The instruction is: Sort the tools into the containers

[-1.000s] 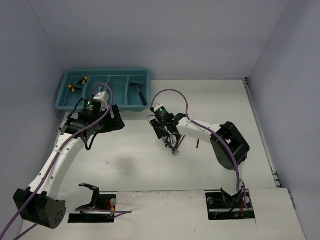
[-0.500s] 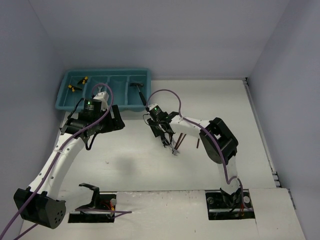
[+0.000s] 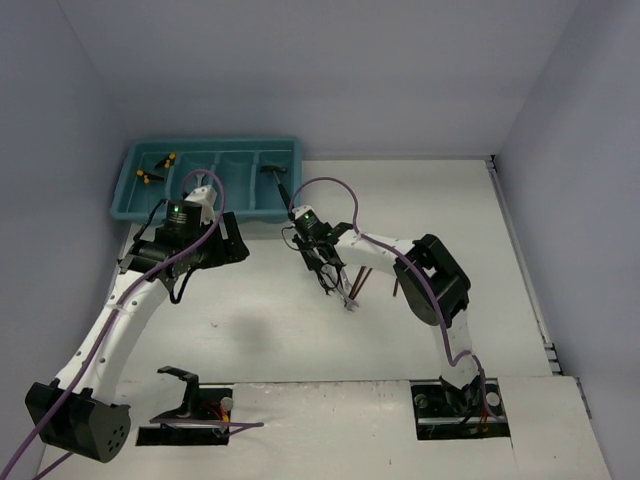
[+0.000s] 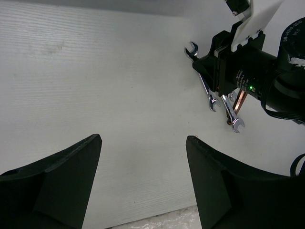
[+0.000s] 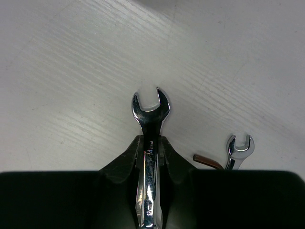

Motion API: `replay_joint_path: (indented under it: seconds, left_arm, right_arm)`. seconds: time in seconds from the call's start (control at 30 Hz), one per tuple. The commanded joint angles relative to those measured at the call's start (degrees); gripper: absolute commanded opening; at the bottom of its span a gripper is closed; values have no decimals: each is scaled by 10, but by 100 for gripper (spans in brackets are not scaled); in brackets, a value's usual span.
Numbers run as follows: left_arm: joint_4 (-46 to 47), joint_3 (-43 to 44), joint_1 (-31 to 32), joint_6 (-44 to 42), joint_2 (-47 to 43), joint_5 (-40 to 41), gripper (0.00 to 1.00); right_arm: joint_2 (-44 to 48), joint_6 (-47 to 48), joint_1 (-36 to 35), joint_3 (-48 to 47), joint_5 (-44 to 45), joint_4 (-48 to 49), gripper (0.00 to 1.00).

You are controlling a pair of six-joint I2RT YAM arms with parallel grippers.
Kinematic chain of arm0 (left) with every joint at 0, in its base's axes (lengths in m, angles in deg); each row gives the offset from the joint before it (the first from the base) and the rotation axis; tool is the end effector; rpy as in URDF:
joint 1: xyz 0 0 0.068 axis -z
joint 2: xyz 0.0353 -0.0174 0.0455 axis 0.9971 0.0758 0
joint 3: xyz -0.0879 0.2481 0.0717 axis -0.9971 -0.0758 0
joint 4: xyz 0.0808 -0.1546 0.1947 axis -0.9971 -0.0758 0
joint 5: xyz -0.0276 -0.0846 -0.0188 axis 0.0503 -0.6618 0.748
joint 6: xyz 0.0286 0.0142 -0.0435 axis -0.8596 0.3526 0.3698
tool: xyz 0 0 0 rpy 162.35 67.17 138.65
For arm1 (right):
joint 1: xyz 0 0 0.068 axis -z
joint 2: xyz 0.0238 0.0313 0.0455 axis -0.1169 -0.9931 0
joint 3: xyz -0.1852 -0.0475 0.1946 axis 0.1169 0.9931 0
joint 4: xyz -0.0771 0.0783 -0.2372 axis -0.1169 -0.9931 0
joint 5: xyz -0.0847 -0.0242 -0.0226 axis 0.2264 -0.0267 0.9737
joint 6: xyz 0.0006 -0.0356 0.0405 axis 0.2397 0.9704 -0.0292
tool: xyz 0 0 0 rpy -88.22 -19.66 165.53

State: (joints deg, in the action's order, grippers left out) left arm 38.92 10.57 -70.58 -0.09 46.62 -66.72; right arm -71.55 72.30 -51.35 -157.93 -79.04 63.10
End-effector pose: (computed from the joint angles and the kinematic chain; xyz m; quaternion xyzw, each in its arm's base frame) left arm 0.2174 -0.0654 0.3423 -0.0694 0.8959 -0.2388 0.3682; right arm 0.3280 0.3206 0.1681 -0.2533 0.8835 0.1581 0.3609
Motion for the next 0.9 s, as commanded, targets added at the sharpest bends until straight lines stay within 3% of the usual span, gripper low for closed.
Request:
replay_joint_path:
  seconds: [0.0,0.47,0.87]
  left_arm:
    - [23,-3,4,15,-16,-14,69]
    - [49,-55,4,34,-57,-36,69]
    - [313,-220,13,118,-80,-118,69]
  right_arm:
    - [3,-17,-7,-24,-23,-11,0]
    - [87,-54,-12,-59,-73,9,0]
    - [169,-135,-13,-52,-104,42,0]
